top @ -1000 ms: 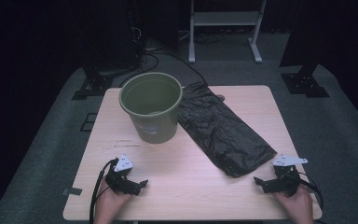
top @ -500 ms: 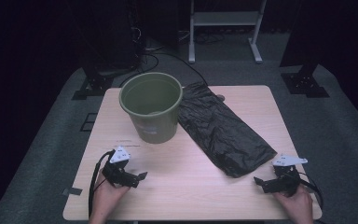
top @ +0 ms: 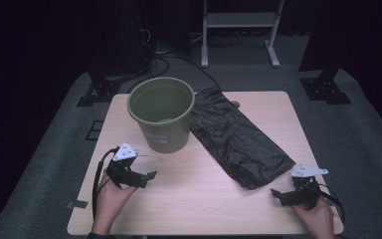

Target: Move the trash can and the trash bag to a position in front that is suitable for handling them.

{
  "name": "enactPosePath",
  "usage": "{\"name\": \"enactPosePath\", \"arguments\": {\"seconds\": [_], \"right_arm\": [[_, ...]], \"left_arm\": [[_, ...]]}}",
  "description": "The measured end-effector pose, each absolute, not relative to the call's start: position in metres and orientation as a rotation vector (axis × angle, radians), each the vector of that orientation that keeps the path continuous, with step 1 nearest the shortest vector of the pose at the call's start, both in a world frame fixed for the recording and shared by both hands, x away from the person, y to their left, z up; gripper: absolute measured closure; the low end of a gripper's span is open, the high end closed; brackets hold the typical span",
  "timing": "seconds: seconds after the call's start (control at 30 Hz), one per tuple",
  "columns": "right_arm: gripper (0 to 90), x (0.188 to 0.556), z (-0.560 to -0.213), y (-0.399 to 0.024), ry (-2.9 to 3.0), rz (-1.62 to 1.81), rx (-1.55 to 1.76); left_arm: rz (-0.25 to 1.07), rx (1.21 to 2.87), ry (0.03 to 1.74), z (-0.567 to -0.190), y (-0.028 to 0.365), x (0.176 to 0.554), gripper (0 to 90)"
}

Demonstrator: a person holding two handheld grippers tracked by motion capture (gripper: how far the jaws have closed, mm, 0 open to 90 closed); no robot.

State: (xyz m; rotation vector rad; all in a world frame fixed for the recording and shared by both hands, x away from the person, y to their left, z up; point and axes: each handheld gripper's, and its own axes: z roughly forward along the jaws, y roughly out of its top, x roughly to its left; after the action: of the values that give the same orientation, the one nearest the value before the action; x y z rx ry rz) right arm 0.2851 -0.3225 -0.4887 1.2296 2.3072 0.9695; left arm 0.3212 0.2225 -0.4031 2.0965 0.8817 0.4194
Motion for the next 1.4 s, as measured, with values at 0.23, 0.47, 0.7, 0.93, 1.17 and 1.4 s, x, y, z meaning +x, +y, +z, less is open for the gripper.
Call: {"name": "enactPosePath", "arguments": {"seconds": [0.23, 0.47, 0.7, 0.93, 1.17, 1.4], "right_arm": [[0.0, 0.285, -0.489, -0.322, 2.307, 0.970, 1.230], [0.0, 0.285, -0.489, -0.323, 2.308, 0.969, 1.229], [0.0, 0.285, -0.489, -0.323, 2.308, 0.969, 1.229], [0.0, 0.285, -0.489, -0.323, 2.307, 0.969, 1.229], [0.0, 0.285, -0.489, -0.323, 2.307, 0.969, 1.228], [0.0, 0.285, -0.489, -0.323, 2.307, 0.969, 1.229]], "left_arm": [[0.435, 2.097, 0.872, -0.384, 0.222, 0.327, 0.0], [0.441, 2.104, 0.873, -0.364, 0.221, 0.334, 0.0], [0.448, 2.076, 0.873, -0.344, 0.225, 0.344, 0.0], [0.450, 2.053, 0.875, -0.330, 0.227, 0.352, 0.0], [0.467, 2.024, 0.871, -0.312, 0.230, 0.357, 0.0], [0.487, 2.007, 0.875, -0.297, 0.232, 0.369, 0.0]]}}
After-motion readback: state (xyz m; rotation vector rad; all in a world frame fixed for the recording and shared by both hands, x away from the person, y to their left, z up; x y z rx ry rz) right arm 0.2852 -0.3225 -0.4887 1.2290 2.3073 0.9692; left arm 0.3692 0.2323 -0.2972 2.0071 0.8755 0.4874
